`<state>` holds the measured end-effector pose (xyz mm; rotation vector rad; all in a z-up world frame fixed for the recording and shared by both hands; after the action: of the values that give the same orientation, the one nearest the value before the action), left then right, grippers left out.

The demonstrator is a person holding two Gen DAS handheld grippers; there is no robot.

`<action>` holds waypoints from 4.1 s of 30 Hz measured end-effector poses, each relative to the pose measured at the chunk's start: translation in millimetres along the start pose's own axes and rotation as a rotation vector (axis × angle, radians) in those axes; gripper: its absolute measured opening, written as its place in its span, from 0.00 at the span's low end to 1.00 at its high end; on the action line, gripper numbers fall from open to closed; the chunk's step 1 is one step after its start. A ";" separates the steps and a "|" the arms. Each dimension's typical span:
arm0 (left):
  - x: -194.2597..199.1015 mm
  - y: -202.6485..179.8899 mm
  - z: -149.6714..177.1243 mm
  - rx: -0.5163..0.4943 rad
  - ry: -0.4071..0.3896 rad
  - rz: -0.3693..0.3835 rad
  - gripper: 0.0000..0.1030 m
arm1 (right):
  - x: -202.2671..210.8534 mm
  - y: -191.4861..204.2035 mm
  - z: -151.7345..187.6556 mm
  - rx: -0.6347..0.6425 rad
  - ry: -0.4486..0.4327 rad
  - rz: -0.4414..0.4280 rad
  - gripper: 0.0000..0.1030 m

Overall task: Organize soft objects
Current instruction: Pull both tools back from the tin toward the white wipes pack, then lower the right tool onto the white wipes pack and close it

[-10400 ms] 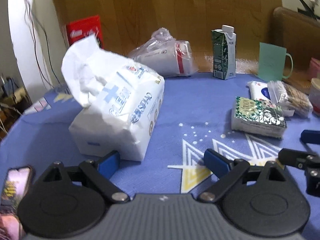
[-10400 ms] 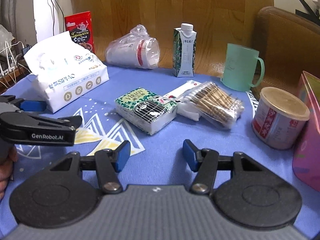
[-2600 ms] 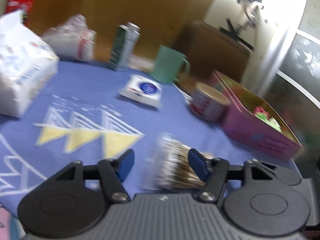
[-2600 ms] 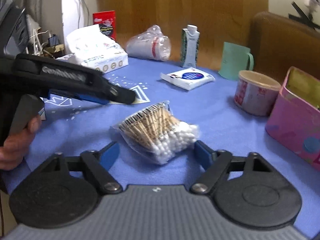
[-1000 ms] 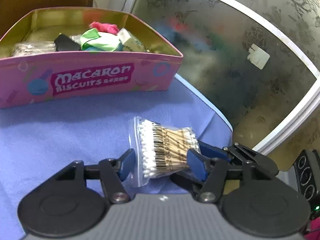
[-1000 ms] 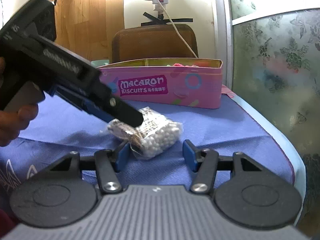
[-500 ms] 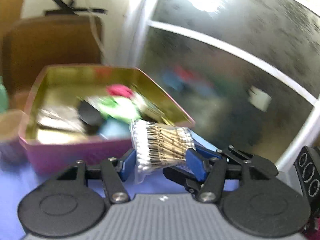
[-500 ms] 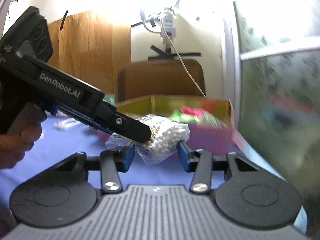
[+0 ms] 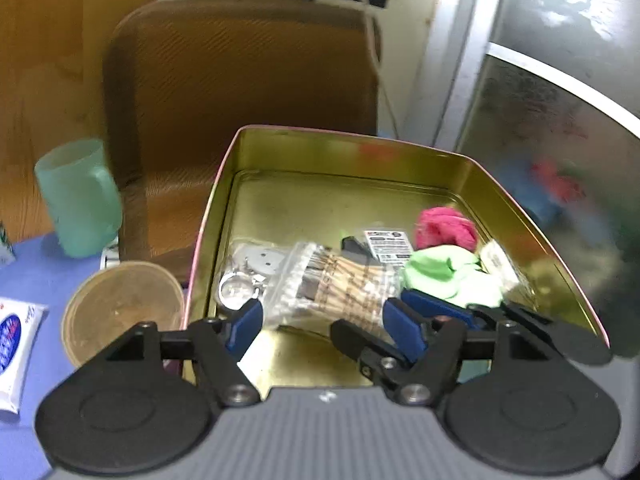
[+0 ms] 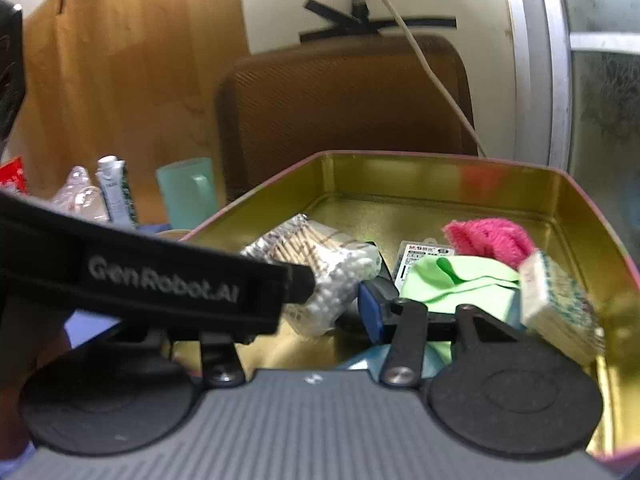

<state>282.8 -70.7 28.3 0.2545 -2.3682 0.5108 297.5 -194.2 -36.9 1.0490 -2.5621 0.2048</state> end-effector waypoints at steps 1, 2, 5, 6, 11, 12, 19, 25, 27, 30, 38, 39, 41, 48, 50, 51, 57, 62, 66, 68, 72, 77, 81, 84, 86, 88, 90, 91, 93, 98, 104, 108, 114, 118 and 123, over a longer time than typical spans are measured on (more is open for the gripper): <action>1.9 1.0 1.5 0.007 -0.003 0.005 0.67 | 2.4 -0.3 2.4 -0.013 -0.006 0.006 0.55; 4.1 1.4 3.7 0.006 -0.007 0.013 0.68 | 9.1 0.4 6.0 -0.025 -0.019 0.003 0.56; 20.6 -3.1 15.0 -0.018 -0.041 0.028 0.72 | 37.3 3.7 17.0 -0.039 -0.077 0.021 0.58; 27.8 -4.3 18.9 -0.024 -0.051 0.035 0.72 | 49.5 5.6 22.0 -0.039 -0.099 0.033 0.58; 78.7 -16.4 48.6 -0.080 -0.115 0.023 0.73 | 106.2 22.8 46.3 -0.017 -0.204 0.098 0.58; 85.9 -17.3 54.6 -0.087 -0.123 0.014 0.74 | 117.7 27.8 52.4 -0.010 -0.228 0.111 0.58; 104.3 15.9 105.1 -0.072 -0.075 -0.107 0.78 | 124.4 43.5 75.5 -0.062 -0.102 0.066 0.59; 112.0 70.4 119.2 -0.010 -0.041 -0.235 0.77 | 97.5 75.6 79.6 -0.022 0.051 -0.017 0.61; 117.9 88.2 119.7 0.004 -0.050 -0.275 0.77 | 95.2 90.8 76.4 0.024 0.064 -0.031 0.62; 126.8 112.5 117.5 0.025 -0.077 -0.321 0.79 | 86.9 110.9 68.3 0.053 0.078 -0.068 0.62; 148.0 169.2 106.6 0.082 -0.128 -0.393 0.89 | 59.5 171.1 49.3 0.182 0.090 -0.148 0.66; 149.4 176.1 105.3 0.084 -0.136 -0.407 0.89 | 56.5 178.9 47.7 0.196 0.094 -0.160 0.67; 151.9 187.8 104.0 0.079 -0.153 -0.449 0.89 | 50.7 190.1 43.5 0.213 0.092 -0.174 0.67; 157.1 222.3 98.0 0.087 -0.203 -0.521 0.92 | 31.6 222.5 29.7 0.272 0.092 -0.209 0.68; 157.5 228.6 95.4 0.087 -0.209 -0.533 0.91 | 25.2 226.4 26.3 0.268 0.096 -0.216 0.68; 157.0 231.4 93.8 0.084 -0.212 -0.543 0.91 | 21.5 227.3 24.6 0.261 0.098 -0.222 0.68; 155.1 246.9 86.4 0.126 -0.209 -0.530 0.91 | 9.4 230.4 19.0 0.234 0.104 -0.227 0.72; 155.7 248.7 87.2 0.140 -0.209 -0.523 0.92 | 10.5 229.6 20.1 0.226 0.099 -0.231 0.72; 156.1 248.9 88.1 0.145 -0.208 -0.520 0.93 | 11.1 230.2 20.1 0.229 0.098 -0.229 0.72; 156.6 248.8 88.8 0.151 -0.207 -0.517 0.94 | 11.0 230.0 20.1 0.229 0.098 -0.229 0.72; 158.1 248.6 90.9 0.163 -0.207 -0.515 0.95 | 11.0 229.4 20.3 0.230 0.098 -0.232 0.72; 157.9 248.2 90.7 0.155 -0.209 -0.518 0.95 | 10.6 230.5 20.4 0.236 0.101 -0.229 0.74; 158.4 247.5 91.5 0.157 -0.212 -0.520 0.95 | 9.9 231.4 20.3 0.240 0.104 -0.223 0.76; 158.9 247.1 91.9 0.158 -0.215 -0.524 0.95 | 9.3 231.1 20.7 0.240 0.105 -0.220 0.77; 158.8 247.6 91.7 0.158 -0.215 -0.523 0.95 | 8.7 230.9 20.9 0.241 0.106 -0.219 0.78; 158.7 247.9 91.6 0.159 -0.215 -0.522 0.95 | 8.1 230.4 21.1 0.241 0.107 -0.218 0.78; 159.0 248.3 91.8 0.164 -0.215 -0.522 0.95 | 6.8 230.1 20.9 0.240 0.111 -0.218 0.81; 159.1 248.6 91.8 0.167 -0.216 -0.522 0.95 | 5.8 230.3 20.4 0.241 0.115 -0.219 0.82; 160.0 249.8 92.2 0.178 -0.218 -0.524 0.95 | 4.4 231.2 19.6 0.242 0.120 -0.219 0.84; 160.3 252.4 92.2 0.192 -0.219 -0.526 0.95 | 2.9 232.6 18.9 0.240 0.125 -0.215 0.86; 159.4 253.9 91.4 0.202 -0.218 -0.530 0.95 | -2.4 234.1 14.9 0.235 0.132 -0.216 0.87; 164.7 262.1 92.1 0.265 -0.240 -0.541 0.95 | -14.1 237.8 7.9 0.246 0.144 -0.221 0.88; 171.9 278.0 93.2 0.363 -0.284 -0.542 0.95 | -47.3 236.5 -10.0 0.198 0.151 -0.220 0.88; 171.3 279.8 93.2 0.377 -0.284 -0.537 0.95 | -75.8 235.2 -26.6 0.111 0.142 -0.216 0.90; 170.9 280.5 93.6 0.384 -0.286 -0.531 0.95 | -114.1 247.4 -46.5 0.094 0.164 -0.196 0.92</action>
<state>12.4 135.4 -3.1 1.1603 -2.3143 0.6942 212.0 68.7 -36.9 1.2548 -2.3072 0.3463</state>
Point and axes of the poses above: each gripper's, at about its wrist camera, not at the fingertips, and x roughly against the way its jaws point, y to its left, z to its underside, the point moved 2 cm from there along -x, roughly the way its jaws point, and after that the axes turned 13 degrees about x, right-handed, at the moved point
